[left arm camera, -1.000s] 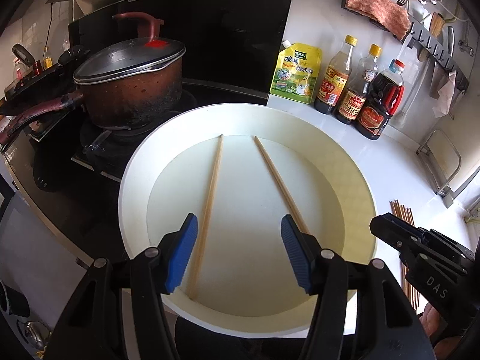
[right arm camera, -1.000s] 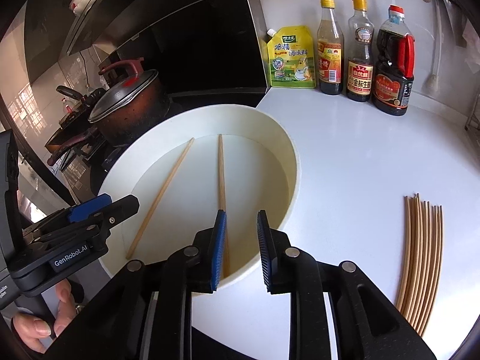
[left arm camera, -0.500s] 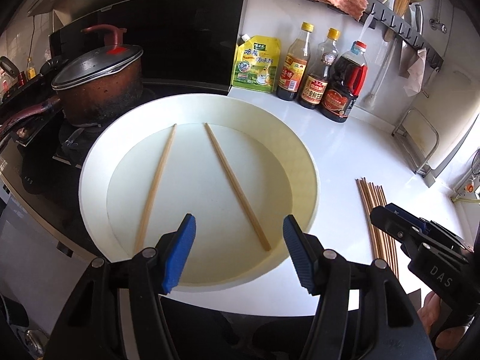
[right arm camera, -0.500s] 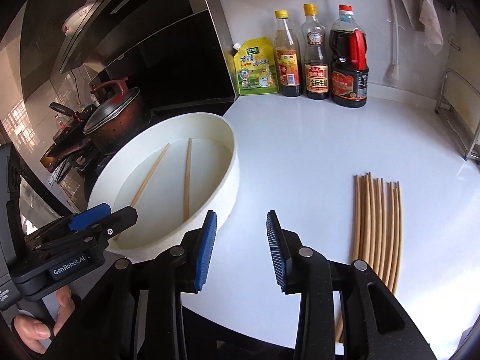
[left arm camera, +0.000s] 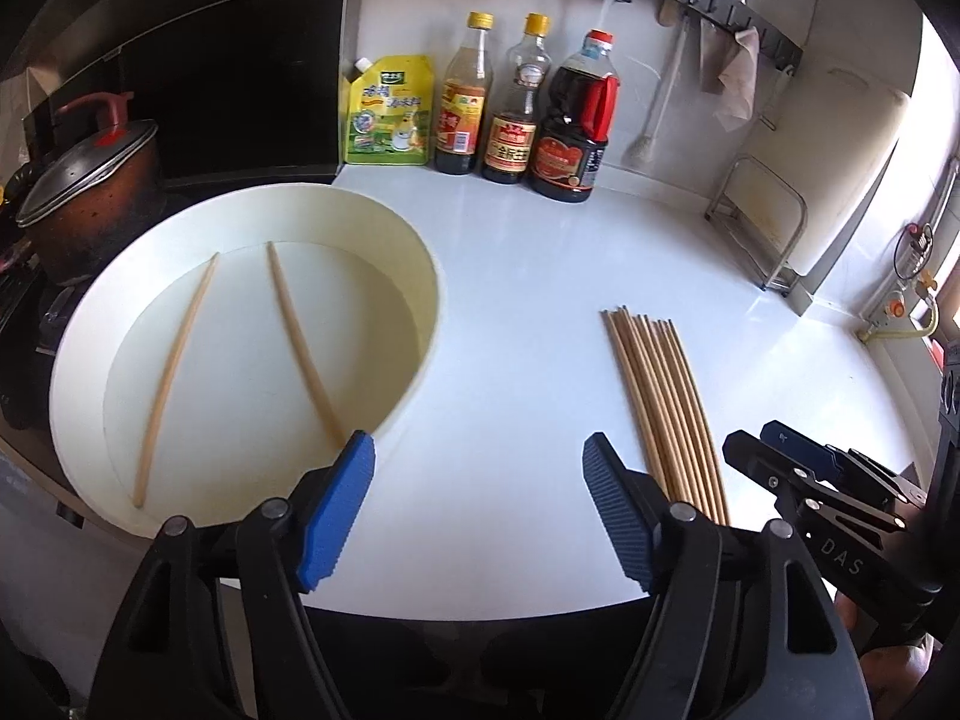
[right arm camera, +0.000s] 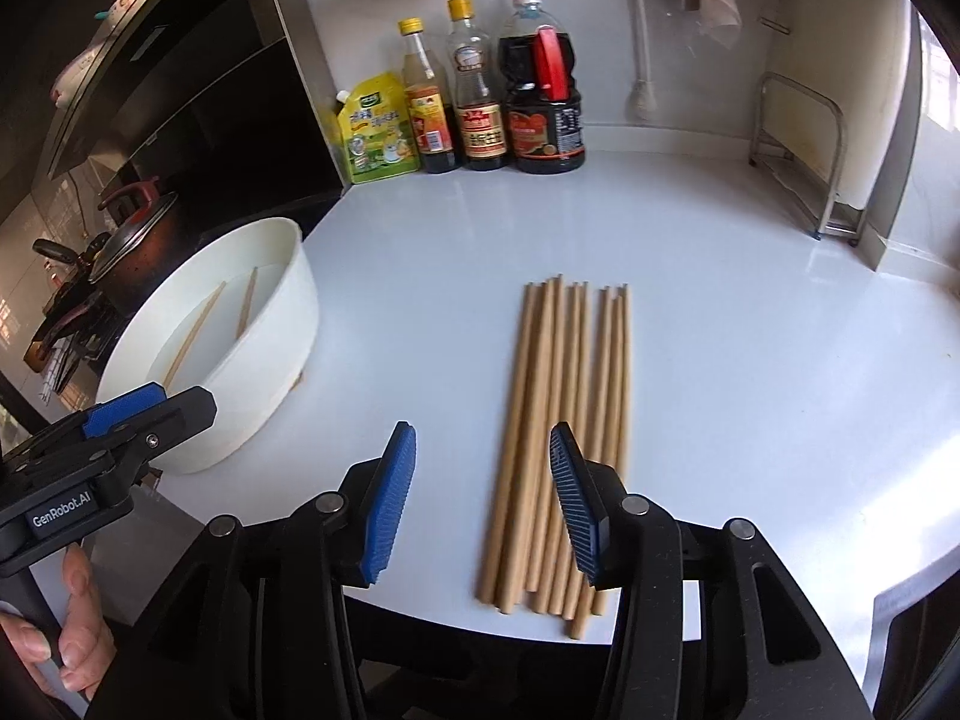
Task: Organize utensils
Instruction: 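Move both tools back over the remaining chopsticks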
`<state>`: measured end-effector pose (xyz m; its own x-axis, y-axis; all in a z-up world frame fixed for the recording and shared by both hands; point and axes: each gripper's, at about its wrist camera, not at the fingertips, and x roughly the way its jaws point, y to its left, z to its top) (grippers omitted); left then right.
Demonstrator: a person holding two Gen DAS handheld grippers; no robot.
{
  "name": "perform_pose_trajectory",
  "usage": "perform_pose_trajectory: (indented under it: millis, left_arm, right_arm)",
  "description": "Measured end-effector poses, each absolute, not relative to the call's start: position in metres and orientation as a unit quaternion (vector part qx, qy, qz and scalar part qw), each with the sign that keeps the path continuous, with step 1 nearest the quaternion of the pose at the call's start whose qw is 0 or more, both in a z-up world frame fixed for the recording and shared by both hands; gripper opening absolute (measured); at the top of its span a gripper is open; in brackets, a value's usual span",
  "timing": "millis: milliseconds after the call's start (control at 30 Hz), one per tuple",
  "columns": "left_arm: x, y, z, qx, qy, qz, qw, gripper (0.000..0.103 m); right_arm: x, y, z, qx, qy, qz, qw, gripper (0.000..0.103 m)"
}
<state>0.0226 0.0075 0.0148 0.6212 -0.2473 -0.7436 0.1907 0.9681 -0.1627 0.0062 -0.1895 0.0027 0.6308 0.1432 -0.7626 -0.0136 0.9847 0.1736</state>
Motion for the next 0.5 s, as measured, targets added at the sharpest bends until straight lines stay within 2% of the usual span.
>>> perform_pose_trajectory:
  millis: [200, 500]
  left_arm:
    - [0.026, -0.026, -0.002, -0.032, 0.426, -0.145, 0.892, 0.075]
    - [0.039, -0.058, -0.027, -0.017, 0.449, -0.149, 0.881, 0.075]
  right_arm:
    - [-0.002, -0.223, -0.013, 0.086, 0.435, 0.004, 0.896, 0.045]
    - [0.004, -0.241, -0.044, 0.086, 0.455, -0.027, 0.886, 0.045]
